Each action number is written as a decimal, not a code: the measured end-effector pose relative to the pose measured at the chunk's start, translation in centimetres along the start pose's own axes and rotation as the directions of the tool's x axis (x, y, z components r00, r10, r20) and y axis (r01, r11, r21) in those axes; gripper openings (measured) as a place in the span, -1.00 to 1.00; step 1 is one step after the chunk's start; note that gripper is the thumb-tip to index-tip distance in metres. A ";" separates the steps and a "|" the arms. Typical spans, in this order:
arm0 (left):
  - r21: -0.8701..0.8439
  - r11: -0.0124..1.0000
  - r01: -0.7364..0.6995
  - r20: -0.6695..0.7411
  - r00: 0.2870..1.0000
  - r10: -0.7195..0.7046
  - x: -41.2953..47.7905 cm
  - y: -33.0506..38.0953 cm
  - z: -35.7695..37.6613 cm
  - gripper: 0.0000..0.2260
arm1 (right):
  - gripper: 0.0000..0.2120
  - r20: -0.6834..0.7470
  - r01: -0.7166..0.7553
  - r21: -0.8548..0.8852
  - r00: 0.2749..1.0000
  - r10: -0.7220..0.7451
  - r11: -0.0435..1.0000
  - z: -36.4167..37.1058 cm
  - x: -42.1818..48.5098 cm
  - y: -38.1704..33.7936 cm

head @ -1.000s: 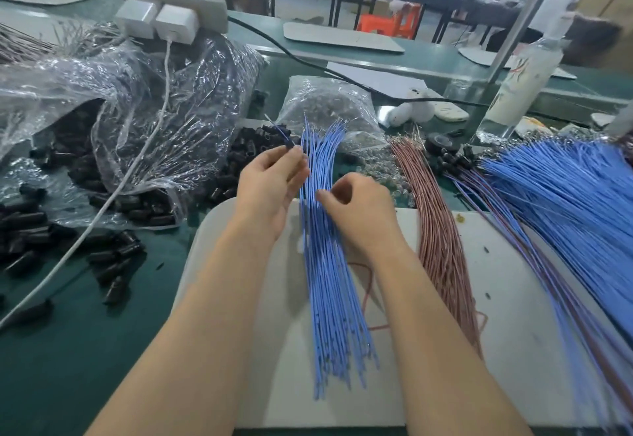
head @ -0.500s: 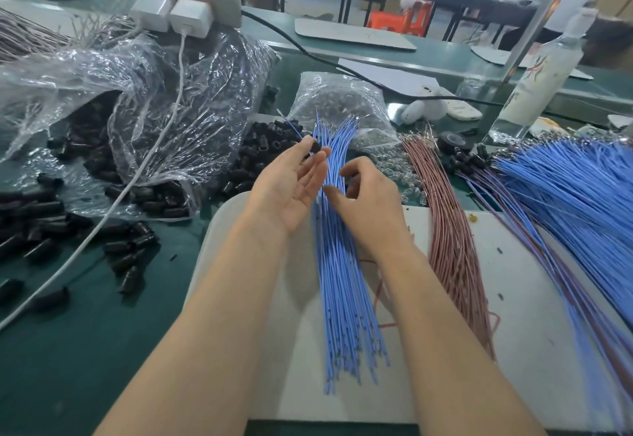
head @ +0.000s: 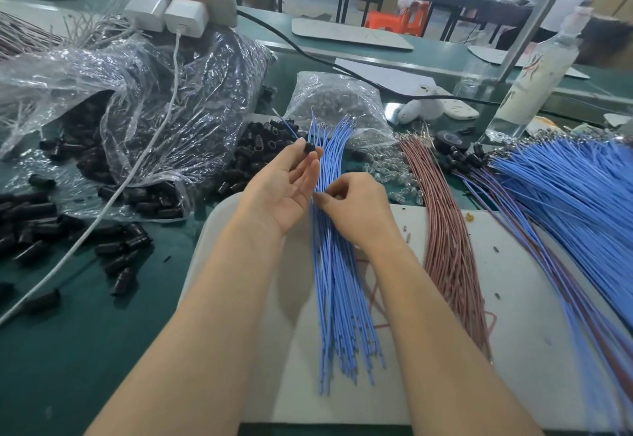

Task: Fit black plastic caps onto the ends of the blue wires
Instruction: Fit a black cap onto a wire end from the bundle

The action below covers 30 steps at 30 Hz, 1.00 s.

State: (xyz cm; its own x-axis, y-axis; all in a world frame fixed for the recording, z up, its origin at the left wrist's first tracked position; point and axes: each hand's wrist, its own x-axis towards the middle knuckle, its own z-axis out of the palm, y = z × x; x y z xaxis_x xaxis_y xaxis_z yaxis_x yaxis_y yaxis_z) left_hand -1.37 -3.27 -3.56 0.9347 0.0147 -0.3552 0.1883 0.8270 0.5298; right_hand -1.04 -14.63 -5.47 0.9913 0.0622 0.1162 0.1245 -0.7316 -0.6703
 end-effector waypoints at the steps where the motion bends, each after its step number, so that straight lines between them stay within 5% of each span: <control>1: 0.000 1.000 0.008 0.005 1.000 -0.008 0.0 0.0 0.0 -0.88 | -0.87 0.000 -0.015 0.073 1.000 0.015 0.997 -0.3 0.1 0.1; 3: 0.017 1.000 0.005 0.009 1.000 -0.005 0.1 0.1 -0.1 -0.88 | -0.84 0.037 -0.078 0.303 0.997 0.070 0.950 -1.2 0.2 0.2; 6: 0.084 0.996 -0.011 0.008 1.000 0.010 0.2 -0.1 -0.2 -0.90 | -0.84 0.200 -0.245 0.624 0.968 0.151 0.742 -2.1 0.0 0.4; 8: 0.121 0.992 -0.020 0.009 1.000 0.019 0.1 -0.2 -0.2 -0.90 | -0.85 0.274 -0.315 0.681 0.947 0.169 0.661 -2.2 -0.1 0.5; 12: 0.190 0.981 -0.049 0.019 0.999 0.047 0.2 -0.4 -0.1 -0.89 | -0.98 0.288 -0.309 0.621 0.945 0.157 0.721 -2.0 -0.3 0.3; 14: 0.249 0.967 -0.049 0.027 0.999 0.043 0.3 -0.6 -0.1 -0.89 | -0.86 0.291 -0.310 0.656 0.945 0.147 0.689 -2.1 -0.2 0.3; 16: 0.313 0.949 -0.038 0.013 0.999 0.035 0.5 -0.9 -0.1 -0.90 | -0.83 0.297 -0.290 0.787 0.952 0.077 0.545 -2.8 0.0 0.4; 19: 0.407 0.912 -0.051 0.010 0.999 0.051 0.8 -1.1 -0.2 -0.92 | -0.84 0.265 -0.240 0.961 0.938 -0.222 0.135 -4.3 -0.1 0.7; 21: 0.469 0.880 -0.072 0.040 0.997 0.060 0.8 -1.3 -0.2 -0.92 | -0.87 0.178 -0.202 0.978 0.934 -0.309 -0.048 -4.9 -0.2 0.7; 22: 0.492 0.866 -0.088 0.054 0.996 0.070 0.7 -1.3 -0.2 -0.92 | -0.88 0.141 -0.160 0.986 0.958 -0.250 -0.056 -4.9 -0.1 0.8; 24: 0.541 0.828 -0.149 0.078 0.989 0.127 0.6 -1.2 -0.2 -0.91 | -0.86 0.042 -0.045 0.995 0.999 0.034 0.094 -4.8 0.1 1.0; 26: 0.593 0.773 -0.227 0.147 0.974 0.173 0.3 -1.1 -0.1 -0.91 | -0.86 -0.086 0.011 0.971 0.948 0.306 0.238 -4.8 0.5 1.4; 30: 0.695 0.670 -0.262 0.393 0.918 -0.048 -0.7 -2.0 0.4 -0.90 | -0.84 -0.212 0.119 0.969 0.849 0.485 0.217 -4.9 0.5 2.0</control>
State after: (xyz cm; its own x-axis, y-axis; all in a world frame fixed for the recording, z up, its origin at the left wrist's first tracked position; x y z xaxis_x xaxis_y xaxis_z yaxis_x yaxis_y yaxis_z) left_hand -2.26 -5.15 -4.10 0.9677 -0.2471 -0.0491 0.0906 0.1592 0.9831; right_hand -0.47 -19.39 -3.10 0.8922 -0.4461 -0.0706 0.1867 0.5067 -0.8417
